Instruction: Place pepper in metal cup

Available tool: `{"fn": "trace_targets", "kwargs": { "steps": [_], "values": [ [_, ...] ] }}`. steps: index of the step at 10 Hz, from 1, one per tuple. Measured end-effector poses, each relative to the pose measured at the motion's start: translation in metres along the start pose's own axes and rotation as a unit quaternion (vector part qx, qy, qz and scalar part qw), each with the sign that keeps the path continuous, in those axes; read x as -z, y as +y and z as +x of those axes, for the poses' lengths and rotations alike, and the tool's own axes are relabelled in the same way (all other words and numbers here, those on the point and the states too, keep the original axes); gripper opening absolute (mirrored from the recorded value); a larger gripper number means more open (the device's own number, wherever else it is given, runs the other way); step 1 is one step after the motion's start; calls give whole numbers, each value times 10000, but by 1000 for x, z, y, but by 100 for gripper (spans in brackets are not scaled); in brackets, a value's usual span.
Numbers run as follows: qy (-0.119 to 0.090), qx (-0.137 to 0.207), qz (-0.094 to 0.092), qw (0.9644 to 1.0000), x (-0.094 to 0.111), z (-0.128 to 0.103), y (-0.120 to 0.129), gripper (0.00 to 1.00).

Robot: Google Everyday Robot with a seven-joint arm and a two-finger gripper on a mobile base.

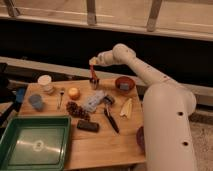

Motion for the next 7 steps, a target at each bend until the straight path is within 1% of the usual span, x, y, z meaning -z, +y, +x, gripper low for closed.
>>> {"fn": "trace_targets", "kwargs": {
  "steps": [4,7],
  "values": [
    [63,-58,20,10000,1,8,2,80],
    [68,-63,50,9999,3,8,3,80]
  ]
}}
